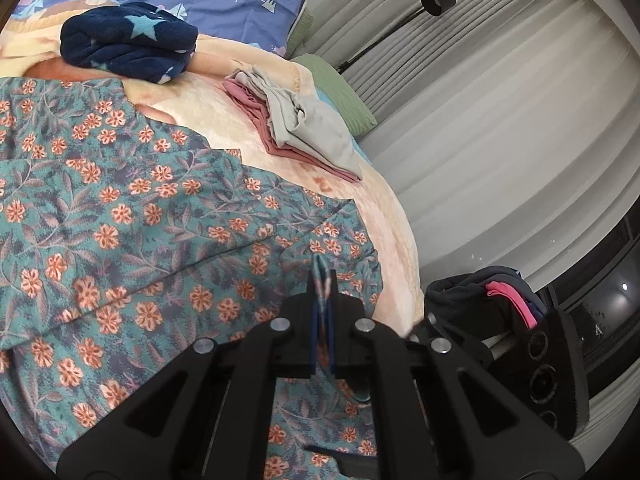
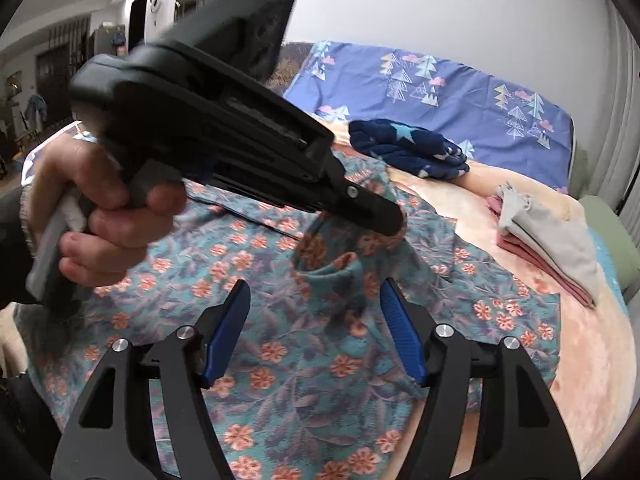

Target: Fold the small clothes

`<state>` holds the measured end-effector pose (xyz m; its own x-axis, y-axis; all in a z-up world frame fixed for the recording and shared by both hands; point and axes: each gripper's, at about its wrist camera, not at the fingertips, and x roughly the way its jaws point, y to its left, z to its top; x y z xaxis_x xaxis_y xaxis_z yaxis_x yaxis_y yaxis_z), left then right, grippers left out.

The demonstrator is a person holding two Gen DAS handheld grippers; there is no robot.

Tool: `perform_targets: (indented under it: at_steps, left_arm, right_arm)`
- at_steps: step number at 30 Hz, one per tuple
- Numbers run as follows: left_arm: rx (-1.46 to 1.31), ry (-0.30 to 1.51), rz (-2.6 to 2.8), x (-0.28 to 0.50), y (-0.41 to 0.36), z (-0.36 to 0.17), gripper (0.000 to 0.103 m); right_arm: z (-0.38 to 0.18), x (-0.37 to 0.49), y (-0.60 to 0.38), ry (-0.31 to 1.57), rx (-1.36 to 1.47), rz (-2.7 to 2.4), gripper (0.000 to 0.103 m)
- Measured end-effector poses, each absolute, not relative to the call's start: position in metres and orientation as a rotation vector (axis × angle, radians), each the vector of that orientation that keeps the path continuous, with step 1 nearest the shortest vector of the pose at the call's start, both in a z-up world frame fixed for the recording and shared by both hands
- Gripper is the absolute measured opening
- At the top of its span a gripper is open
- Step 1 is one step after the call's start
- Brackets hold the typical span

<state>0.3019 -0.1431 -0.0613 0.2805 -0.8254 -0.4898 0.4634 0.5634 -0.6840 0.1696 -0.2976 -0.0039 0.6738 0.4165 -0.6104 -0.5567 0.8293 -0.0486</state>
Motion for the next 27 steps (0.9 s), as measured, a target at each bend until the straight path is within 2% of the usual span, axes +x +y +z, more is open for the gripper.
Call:
perform_targets:
  at_steps: [3,5,15,16,17,18,19,27]
  left_arm:
    - [-0.462,0.936,-0.893,0.305,-0.141,-0.063,0.003]
    - [-0.461,0.936,-0.891,0.306,-0.14,-0.062,0.003]
    - [-0.456,0.931,-0.891,0.306,-0.14,-0.059,0.003]
    - [-0.453,0.931,-0.889,0.306,-0.14,-0.059,0.003]
    - [-0.448,0.931,-0.887,0.306,-0.141,-0.058,0.003]
    - [-0.441,0.928,-0.883,0.306,-0.141,-0.057,0.003]
    - [-0.437,0.926,-0.881,0.306,-0.142,-0.057,0.003]
    - [-0.33,0.888,-0.833,0.311,-0.146,-0.044,0.003]
  right_arm:
    - [-0.002,0.155,-0.297,0.629,-0.234,0.585,0.059]
    - [-0.004,0.145,-0.292,0.659,-0.247,0.625,0.053]
    - [-0.005,0.15,-0.287,0.578,-0.388,0.458,0.052]
    - [-0.007,0.153,-0.285,0.577,-0.4,0.448,0.048]
    - [-0.011,0.156,-0.284,0.592,-0.397,0.441,0.034]
    - [-0.013,0.158,-0.284,0.606,-0.387,0.44,0.026]
    - [-0.014,0.161,-0.284,0.619,-0.376,0.421,0.007]
    - [-0.006,0.164,-0.295,0.57,-0.259,0.36,0.006]
